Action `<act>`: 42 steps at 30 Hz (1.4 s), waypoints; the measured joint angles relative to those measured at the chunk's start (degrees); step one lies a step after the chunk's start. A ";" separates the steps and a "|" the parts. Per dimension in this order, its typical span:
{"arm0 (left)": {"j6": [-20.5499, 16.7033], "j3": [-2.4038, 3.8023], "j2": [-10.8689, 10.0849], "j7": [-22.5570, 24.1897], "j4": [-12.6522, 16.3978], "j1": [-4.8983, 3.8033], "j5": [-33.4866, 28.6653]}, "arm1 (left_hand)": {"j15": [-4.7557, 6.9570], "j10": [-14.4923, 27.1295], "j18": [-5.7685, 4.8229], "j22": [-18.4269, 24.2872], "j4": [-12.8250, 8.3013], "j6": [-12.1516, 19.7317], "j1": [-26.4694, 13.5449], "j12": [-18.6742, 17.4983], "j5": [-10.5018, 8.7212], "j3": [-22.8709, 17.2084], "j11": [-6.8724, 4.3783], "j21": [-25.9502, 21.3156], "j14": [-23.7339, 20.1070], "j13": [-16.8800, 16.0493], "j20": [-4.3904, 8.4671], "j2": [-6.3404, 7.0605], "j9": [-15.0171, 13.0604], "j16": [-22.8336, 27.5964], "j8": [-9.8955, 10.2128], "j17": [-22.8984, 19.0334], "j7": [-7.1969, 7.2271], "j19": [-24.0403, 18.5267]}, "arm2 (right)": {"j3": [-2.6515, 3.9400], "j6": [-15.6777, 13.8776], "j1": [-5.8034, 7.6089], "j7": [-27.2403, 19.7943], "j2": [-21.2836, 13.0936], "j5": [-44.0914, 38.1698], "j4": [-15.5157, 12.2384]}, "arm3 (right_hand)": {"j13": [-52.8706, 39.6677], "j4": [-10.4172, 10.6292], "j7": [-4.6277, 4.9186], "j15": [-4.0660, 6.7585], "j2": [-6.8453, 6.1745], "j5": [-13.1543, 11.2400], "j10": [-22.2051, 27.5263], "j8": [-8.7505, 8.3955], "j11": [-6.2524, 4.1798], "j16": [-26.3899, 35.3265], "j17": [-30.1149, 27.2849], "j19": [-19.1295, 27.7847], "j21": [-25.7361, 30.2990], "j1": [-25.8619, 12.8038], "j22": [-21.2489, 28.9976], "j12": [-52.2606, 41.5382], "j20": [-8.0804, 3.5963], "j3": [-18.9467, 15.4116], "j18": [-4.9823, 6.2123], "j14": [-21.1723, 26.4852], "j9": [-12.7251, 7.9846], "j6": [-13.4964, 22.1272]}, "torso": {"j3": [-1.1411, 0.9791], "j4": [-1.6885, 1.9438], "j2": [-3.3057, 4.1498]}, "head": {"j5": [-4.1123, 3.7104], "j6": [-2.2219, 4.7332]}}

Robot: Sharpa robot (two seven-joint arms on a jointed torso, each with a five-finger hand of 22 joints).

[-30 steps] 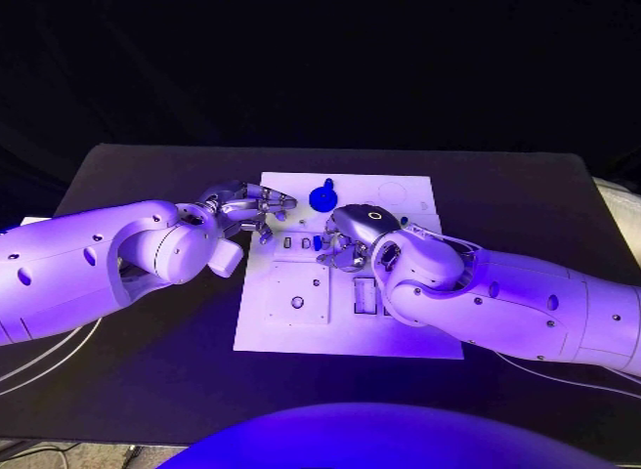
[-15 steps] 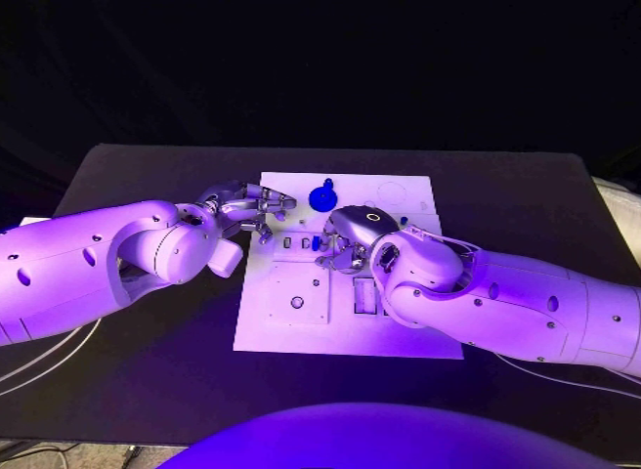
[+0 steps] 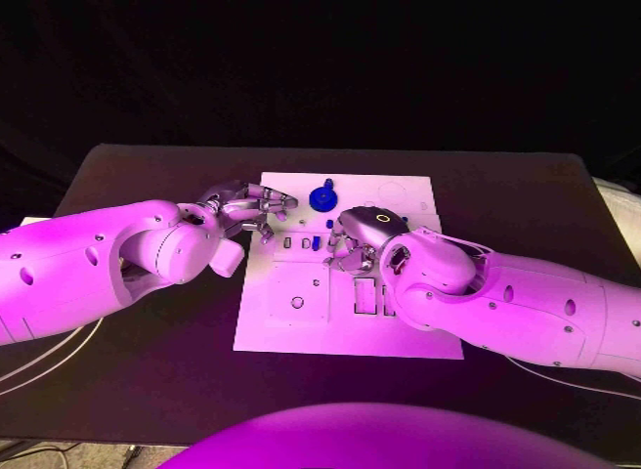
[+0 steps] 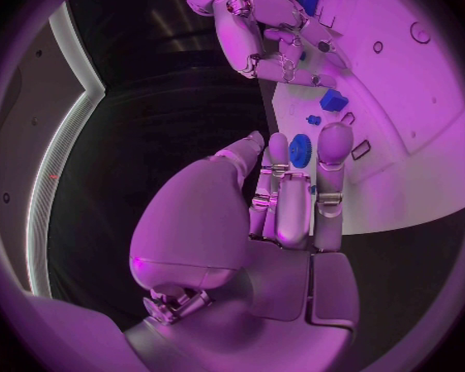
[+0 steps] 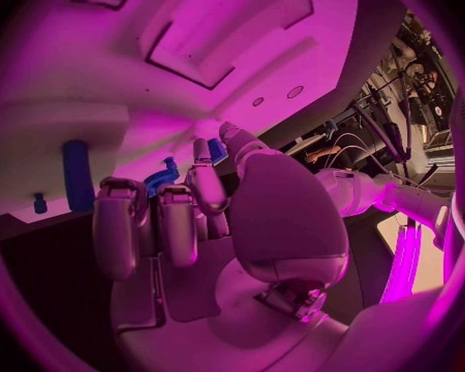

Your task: Assemble the parts on the task board

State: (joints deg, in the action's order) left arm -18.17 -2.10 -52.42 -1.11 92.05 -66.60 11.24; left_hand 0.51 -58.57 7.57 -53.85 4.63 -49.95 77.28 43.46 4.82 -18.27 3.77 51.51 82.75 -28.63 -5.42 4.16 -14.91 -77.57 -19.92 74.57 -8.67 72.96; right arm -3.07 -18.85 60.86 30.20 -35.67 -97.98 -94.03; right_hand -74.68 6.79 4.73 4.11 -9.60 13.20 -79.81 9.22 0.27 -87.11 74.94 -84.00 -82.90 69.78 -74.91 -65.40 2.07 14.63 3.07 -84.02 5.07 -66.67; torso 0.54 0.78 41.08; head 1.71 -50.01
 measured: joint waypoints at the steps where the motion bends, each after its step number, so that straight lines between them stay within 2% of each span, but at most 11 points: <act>1: 0.01 0.00 0.00 0.00 -0.03 0.00 0.11 | -0.01 0.00 0.00 -0.68 0.21 -0.21 -0.33 0.27 0.00 0.21 0.00 0.76 0.11 0.06 -0.17 -0.08 0.09 -0.57 0.00 0.26 0.21 0.33 | 0.01 -0.14 0.02 0.00 -0.59 -0.02 -0.70 | -0.06 0.00 0.00 0.00 0.00 0.00 0.00 0.00 0.00 0.00 0.00 0.00 0.00 0.00 0.00 0.00 0.00 0.00 0.00 0.00 0.00 0.00 | -0.01 -0.03 -0.01 | 0.03 0.00; 5: 0.13 0.00 -0.01 -0.41 -0.16 0.00 1.34 | 0.19 -1.09 0.00 -6.70 1.93 -1.59 -2.68 1.89 0.00 1.93 -0.62 7.53 1.03 0.08 0.15 -0.19 0.32 -4.83 -0.68 0.38 0.90 4.12 | 0.29 -1.62 0.69 -0.81 -3.55 0.14 -3.72 | -0.27 0.00 0.53 -0.41 -0.04 0.00 0.00 -0.93 0.00 0.00 0.00 0.00 0.00 0.58 0.00 -0.24 0.00 0.00 0.00 0.01 -0.33 1.34 | -0.02 -0.13 -0.09 | 0.04 0.00; 10: 1.42 0.06 -0.22 -3.03 -0.13 -0.35 5.44 | 0.81 -3.40 -0.89 -12.07 6.69 -3.20 -8.47 5.31 0.37 6.62 -1.55 13.45 1.29 -1.12 0.92 -0.27 0.23 -8.27 -2.37 0.38 1.96 6.91 | 0.60 -4.79 3.39 -5.30 -7.77 3.76 -6.39 | -0.01 -0.56 1.18 -0.48 0.67 0.67 0.54 -1.74 0.55 0.45 -0.01 0.00 0.63 2.19 0.00 0.18 0.42 0.56 -0.01 0.05 -0.67 2.41 | -0.05 -0.25 -0.32 | -0.01 0.00; 15: 6.12 0.23 0.34 -9.67 -0.69 -2.80 13.90 | 1.75 -4.62 -1.79 -15.27 11.61 -4.71 -11.75 8.99 -0.44 12.59 -2.36 16.73 1.12 -2.99 1.84 -0.26 -1.16 -9.87 -5.08 0.38 3.07 8.23 | 0.68 -6.94 6.78 -12.49 -12.93 15.53 -8.16 | 2.27 -1.74 1.73 -0.86 1.36 2.01 2.46 -2.37 1.21 2.76 -0.01 1.26 2.69 4.37 1.38 3.95 1.04 1.75 -0.01 -0.01 -0.91 3.37 | -0.09 -0.46 -0.70 | 0.20 0.00; 18: 9.73 0.28 1.47 -14.11 -1.52 -4.14 19.60 | 1.96 -5.29 -1.78 -17.36 11.95 -5.07 -11.79 10.80 -0.78 14.52 -2.80 18.89 1.31 -4.57 2.17 -0.31 -1.87 -11.11 -6.17 0.38 3.43 9.13 | 0.68 -7.69 8.29 -16.23 -15.32 23.81 -8.37 | 4.99 -2.01 1.94 -1.25 1.58 2.46 4.56 -2.71 1.43 5.34 -0.01 3.16 5.08 4.59 4.89 8.20 1.28 2.01 0.91 -0.01 -0.91 3.63 | -0.09 -0.65 -0.98 | 0.39 0.00; 20: 12.55 0.28 2.73 -17.51 -2.35 -5.02 24.13 | 2.47 -7.13 -2.70 -19.38 11.90 -5.44 -11.28 13.17 -0.78 15.57 -3.18 21.00 1.23 -7.53 2.34 -0.82 -2.36 -12.09 -6.90 0.37 3.81 10.18 | 0.69 -8.21 9.06 -18.92 -16.81 30.00 -8.46 | 6.07 -2.14 1.90 -1.26 1.59 2.46 5.34 -2.71 1.45 6.25 -0.01 3.70 6.01 4.59 6.15 9.75 1.43 2.15 0.92 -0.01 -0.91 3.75 | -0.09 -0.80 -1.21 | 0.56 0.00; 24: 16.76 0.30 5.01 -22.88 -3.87 -6.19 31.32 | 2.82 -10.08 -2.74 -21.08 11.80 -5.74 -10.14 17.09 -0.78 16.86 -3.69 23.95 1.30 -12.78 2.84 -1.96 -3.08 -12.26 -7.69 0.37 4.10 10.69 | 0.69 -9.01 9.72 -22.80 -18.61 39.11 -8.58 | 6.67 -2.31 2.10 -1.25 1.69 2.90 5.34 -2.94 1.44 6.44 -0.02 3.70 6.23 4.69 6.72 10.21 1.43 2.31 0.91 -0.01 -0.91 3.95 | -0.13 -1.11 -1.58 | 0.88 0.00; 26: 18.36 0.30 6.29 -25.39 -4.98 -6.73 34.36 | 2.88 -10.69 -3.56 -21.10 11.53 -5.95 -9.45 17.94 -0.12 17.26 -3.92 24.60 1.23 -13.94 2.84 -2.62 -3.38 -12.25 -8.08 0.37 4.32 10.69 | 0.67 -9.32 9.93 -24.27 -19.29 42.63 -8.64 | 6.94 -2.70 2.10 -1.25 2.12 4.30 5.34 -2.94 1.44 6.74 -0.02 3.70 6.56 5.12 6.83 10.62 1.43 2.70 0.91 -0.01 -0.91 3.95 | -0.15 -1.28 -1.74 | 1.05 0.00; 30: 20.68 0.30 9.39 -29.49 -7.40 -7.95 38.65 | 2.98 -11.76 -3.56 -21.10 11.67 -6.45 -8.91 19.27 0.24 18.17 -4.22 25.72 1.23 -15.91 3.05 -2.58 -3.98 -12.25 -8.90 0.37 4.81 10.90 | 0.64 -9.67 10.11 -25.98 -20.09 46.93 -8.63 | 7.13 -2.77 2.10 -1.25 2.12 5.12 5.34 -2.94 1.44 6.78 -0.02 3.70 6.56 5.12 6.93 10.65 1.43 2.77 0.91 -0.01 -0.91 3.95 | -0.27 -1.49 -1.93 | 1.22 0.00; 39: 24.78 0.32 14.45 -35.73 -11.03 -9.37 44.32 | 3.69 -13.41 -3.61 -21.09 11.99 -7.07 -9.67 21.29 -0.14 21.84 -4.80 27.70 1.21 -19.37 3.25 -3.34 -6.14 -12.25 -10.88 0.36 5.43 11.10 | 0.62 -9.77 10.25 -27.39 -20.45 50.30 -8.35 | 7.27 -2.77 2.30 -1.25 2.12 5.34 5.34 -3.16 1.44 6.78 -0.02 3.70 6.56 5.12 6.98 10.65 1.43 2.77 0.91 -0.01 -0.90 4.15 | -0.30 -1.58 -1.92 | 1.11 -0.01; 42: 26.18 0.32 15.72 -36.77 -12.15 -9.63 45.31 | 3.69 -13.62 -4.44 -21.09 11.96 -7.07 -10.47 21.44 -1.25 23.08 -5.01 27.93 1.22 -19.86 3.48 -3.47 -6.88 -12.25 -11.35 0.36 5.43 10.87 | 0.61 -9.76 10.27 -27.50 -20.50 50.69 -8.21 | 7.34 -2.77 2.30 -1.25 2.12 5.34 5.34 -3.16 1.44 6.78 -0.02 3.70 6.56 5.12 6.98 10.65 1.43 2.77 0.91 -0.01 -0.90 4.15 | -0.30 -1.52 -1.89 | 1.03 -0.01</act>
State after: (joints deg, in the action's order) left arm 8.01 -1.78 -36.70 -37.88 79.90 -76.23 56.56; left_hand 4.20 -72.18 3.13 -74.94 16.59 -57.02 66.81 64.90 3.57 4.81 -1.24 79.44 83.97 -48.49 -1.94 0.69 -21.79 -89.83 -31.27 74.93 -3.24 83.84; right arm -2.46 -28.61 71.14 2.70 -56.17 -47.29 -102.24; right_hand -67.34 4.02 7.03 2.85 -7.49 18.54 -74.47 6.06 1.71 -80.33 74.91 -80.30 -76.34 74.90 -67.93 -54.75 3.51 17.40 3.98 -84.03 4.17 -62.52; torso 0.24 -0.74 39.19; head 2.74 -50.02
